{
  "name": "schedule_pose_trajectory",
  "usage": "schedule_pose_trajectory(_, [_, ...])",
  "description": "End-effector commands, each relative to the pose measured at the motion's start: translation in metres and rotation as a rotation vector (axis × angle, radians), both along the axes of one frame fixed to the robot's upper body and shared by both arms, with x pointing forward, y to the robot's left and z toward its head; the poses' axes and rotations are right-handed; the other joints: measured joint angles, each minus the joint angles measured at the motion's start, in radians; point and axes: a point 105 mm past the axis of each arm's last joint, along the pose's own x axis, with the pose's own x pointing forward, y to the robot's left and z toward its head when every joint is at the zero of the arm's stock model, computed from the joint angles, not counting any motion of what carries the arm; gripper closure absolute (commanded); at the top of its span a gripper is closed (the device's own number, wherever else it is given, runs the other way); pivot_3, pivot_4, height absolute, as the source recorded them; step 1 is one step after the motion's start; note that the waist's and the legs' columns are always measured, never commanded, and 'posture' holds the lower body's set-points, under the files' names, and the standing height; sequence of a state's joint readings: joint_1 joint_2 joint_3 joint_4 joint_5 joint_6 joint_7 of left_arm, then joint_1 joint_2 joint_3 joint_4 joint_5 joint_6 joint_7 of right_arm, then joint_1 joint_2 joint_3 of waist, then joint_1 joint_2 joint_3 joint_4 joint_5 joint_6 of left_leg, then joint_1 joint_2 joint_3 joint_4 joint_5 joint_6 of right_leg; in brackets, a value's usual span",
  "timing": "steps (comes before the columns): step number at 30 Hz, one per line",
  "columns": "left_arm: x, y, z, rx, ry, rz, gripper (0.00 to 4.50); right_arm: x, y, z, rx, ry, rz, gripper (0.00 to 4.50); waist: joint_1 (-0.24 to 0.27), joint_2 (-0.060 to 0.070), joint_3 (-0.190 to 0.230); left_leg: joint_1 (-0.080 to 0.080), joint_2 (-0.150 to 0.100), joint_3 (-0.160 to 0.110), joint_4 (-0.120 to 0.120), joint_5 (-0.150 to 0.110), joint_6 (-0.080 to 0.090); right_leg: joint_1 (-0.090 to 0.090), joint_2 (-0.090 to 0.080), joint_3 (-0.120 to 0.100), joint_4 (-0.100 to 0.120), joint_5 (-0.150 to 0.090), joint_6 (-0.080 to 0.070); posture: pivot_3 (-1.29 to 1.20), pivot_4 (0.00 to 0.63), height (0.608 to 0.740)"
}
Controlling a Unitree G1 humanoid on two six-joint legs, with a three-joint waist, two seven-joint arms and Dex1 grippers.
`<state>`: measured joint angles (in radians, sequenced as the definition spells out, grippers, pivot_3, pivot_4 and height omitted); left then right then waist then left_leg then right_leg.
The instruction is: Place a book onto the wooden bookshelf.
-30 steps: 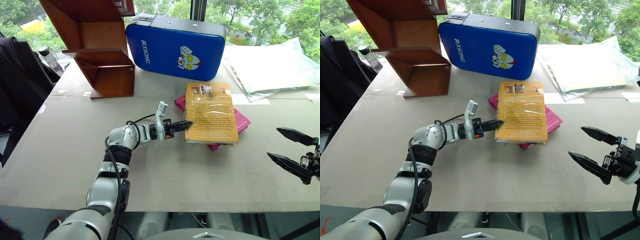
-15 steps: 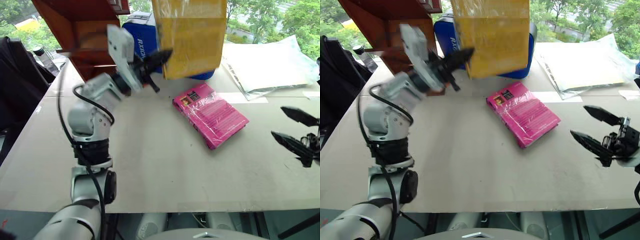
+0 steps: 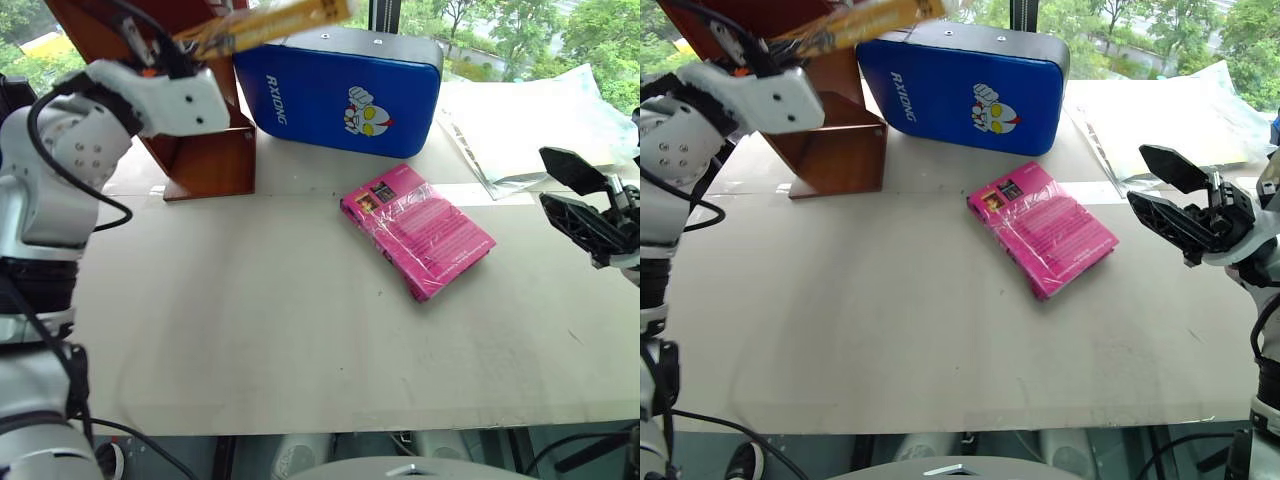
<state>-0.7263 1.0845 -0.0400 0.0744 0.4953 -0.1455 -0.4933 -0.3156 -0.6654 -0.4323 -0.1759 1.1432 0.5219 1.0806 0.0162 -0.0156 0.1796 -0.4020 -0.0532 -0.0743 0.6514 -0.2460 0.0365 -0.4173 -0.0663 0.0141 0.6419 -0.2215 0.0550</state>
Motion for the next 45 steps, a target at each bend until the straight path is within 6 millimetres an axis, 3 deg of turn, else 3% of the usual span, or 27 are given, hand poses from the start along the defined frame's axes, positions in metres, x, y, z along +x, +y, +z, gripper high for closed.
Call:
schedule_pose_trajectory(1, [-0.012, 0.015, 0.022, 0.03, -0.078, 0.079, 4.46, -0.003, 0.002, 0.015, 0.044, -0.008, 0.049, 0.0, 0.001, -0.001, 0.0, -0.001, 0.0, 0.0, 0.0, 0.0, 0.0, 0.0, 0.0, -0.001, 0.0, 0.0, 0.0, 0.0, 0.15, 0.74])
schedule_pose_trajectory(13, [-0.011, 0.064, 0.018, 0.065, -0.037, 0.257, 4.46, 0.003, 0.009, 0.022, 0.06, 0.0, 0.084, 0.0, -0.006, -0.001, 0.001, 0.001, -0.001, -0.001, 0.0, 0.0, 0.001, 0.0, 0.0, -0.003, 0.004, 0.0, 0.0, 0.0, 0.15, 0.74])
schedule_pose_trajectory(21, [-0.006, 0.082, 0.014, 0.023, 0.008, 0.315, 4.46, 0.0, 0.006, 0.019, 0.053, -0.01, 0.045, 0.0, -0.01, -0.001, 0.001, 0.001, -0.001, 0.0, 0.001, 0.0, 0.001, 0.0, 0.0, -0.004, 0.005, 0.0, 0.0, 0.0, 0.15, 0.74])
schedule_pose_trajectory(22, [-0.006, 0.085, 0.014, 0.018, 0.006, 0.324, 3.68, -0.001, 0.006, 0.018, 0.052, -0.011, 0.04, 0.0, -0.013, -0.001, 0.001, 0.001, -0.001, 0.0, 0.001, 0.0, 0.001, -0.001, 0.0, -0.004, 0.005, 0.0, 0.0, 0.0, 0.15, 0.74])
schedule_pose_trajectory(30, [-0.007, 0.1, 0.013, 0.01, 0.007, 0.384, 0.27, -0.002, 0.005, 0.015, 0.048, -0.01, 0.025, 0.0, -0.027, -0.001, 0.001, 0.003, -0.001, 0.0, 0.002, 0.0, 0.001, -0.001, 0.001, -0.003, 0.009, 0.0, 0.0, 0.0, 0.15, 0.74])
schedule_pose_trajectory(31, [-0.008, 0.103, 0.013, 0.004, 0.004, 0.398, 0.04, -0.002, 0.004, 0.015, 0.048, -0.01, 0.024, 0.0, -0.028, -0.001, 0.001, 0.003, -0.001, 0.0, 0.002, 0.0, 0.001, -0.001, 0.001, -0.003, 0.01, 0.0, 0.0, 0.0, 0.15, 0.74])
schedule_pose_trajectory(38, [-0.023, 0.102, 0.011, -0.121, -0.021, 0.366, 0.04, -0.002, 0.002, 0.013, 0.04, 0.0, 0.022, 0.0, -0.03, -0.001, 0.001, 0.004, -0.001, 0.001, 0.003, 0.0, 0.001, -0.003, 0.001, -0.001, 0.014, 0.0, 0.0, 0.0, 0.15, 0.74])
schedule_pose_trajectory(42, [-0.038, 0.067, 0.014, -0.301, -0.069, 0.134, 0.04, -0.001, -0.004, -0.002, -0.005, 0.037, -0.019, 0.0, -0.024, -0.001, 0.0, 0.003, -0.001, 0.002, 0.003, 0.0, 0.001, -0.003, -0.001, 0.0, 0.014, 0.0, 0.0, 0.0, 0.15, 0.74])
schedule_pose_trajectory(45, [-0.044, 0.026, -0.015, -0.616, 0.048, -0.106, 0.04, 0.005, -0.016, -0.03, -0.088, 0.077, -0.123, 0.0, -0.012, 0.0, -0.001, 0.003, -0.001, 0.001, 0.004, 0.0, 0.0, -0.003, -0.003, 0.001, 0.014, 0.0, 0.0, 0.0, 0.15, 0.74])
